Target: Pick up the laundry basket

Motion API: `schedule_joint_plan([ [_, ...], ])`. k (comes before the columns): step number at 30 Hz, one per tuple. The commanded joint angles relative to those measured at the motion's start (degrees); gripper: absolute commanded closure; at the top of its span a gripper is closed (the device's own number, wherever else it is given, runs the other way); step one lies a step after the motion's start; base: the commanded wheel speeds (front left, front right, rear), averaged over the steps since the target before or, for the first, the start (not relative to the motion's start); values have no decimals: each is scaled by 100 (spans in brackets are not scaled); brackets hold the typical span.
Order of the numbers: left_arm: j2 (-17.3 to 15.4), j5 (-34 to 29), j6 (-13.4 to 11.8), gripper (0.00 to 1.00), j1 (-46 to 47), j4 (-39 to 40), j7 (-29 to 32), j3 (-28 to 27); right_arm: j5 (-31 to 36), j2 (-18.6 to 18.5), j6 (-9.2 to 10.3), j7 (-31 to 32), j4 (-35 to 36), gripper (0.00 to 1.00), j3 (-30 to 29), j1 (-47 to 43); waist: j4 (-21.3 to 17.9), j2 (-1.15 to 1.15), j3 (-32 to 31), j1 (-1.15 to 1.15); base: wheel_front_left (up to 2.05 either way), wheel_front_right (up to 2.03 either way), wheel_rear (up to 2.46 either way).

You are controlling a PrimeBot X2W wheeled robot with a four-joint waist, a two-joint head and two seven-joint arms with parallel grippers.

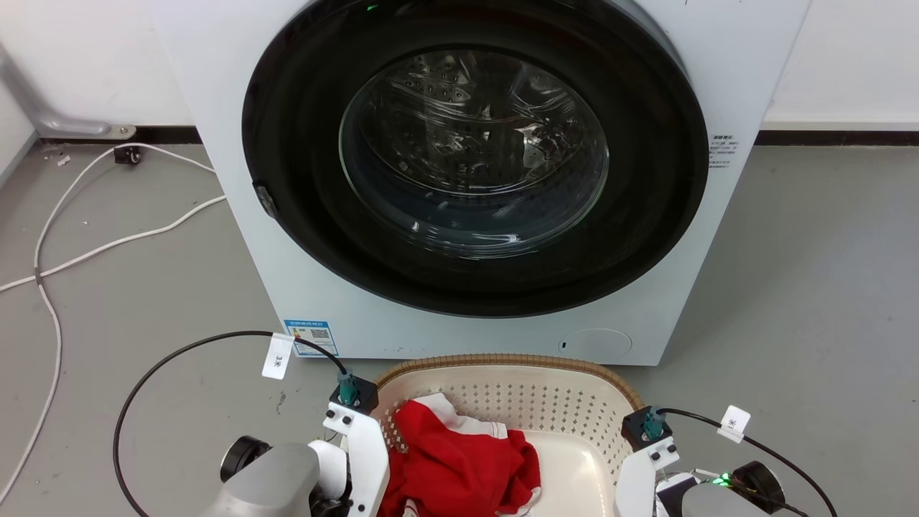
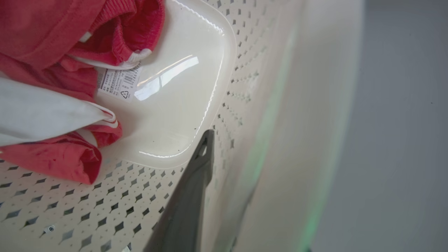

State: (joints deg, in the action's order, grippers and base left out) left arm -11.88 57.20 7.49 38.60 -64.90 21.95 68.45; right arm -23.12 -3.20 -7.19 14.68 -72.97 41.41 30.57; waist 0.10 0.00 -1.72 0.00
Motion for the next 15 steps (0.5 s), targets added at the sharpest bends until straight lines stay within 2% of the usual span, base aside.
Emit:
schedule_joint_plan([
  [1,-140,-12,-16,100,229,-23,-69,42,57,-127,-54,41,-90,100,155,-29,-2,0,4,0,0,0,0],
  [15,-159,165,-15,100,282,-57,-113,239,-185,-163,-58,-17,-104,100,415,23,-7,0,39,0,0,0,0],
])
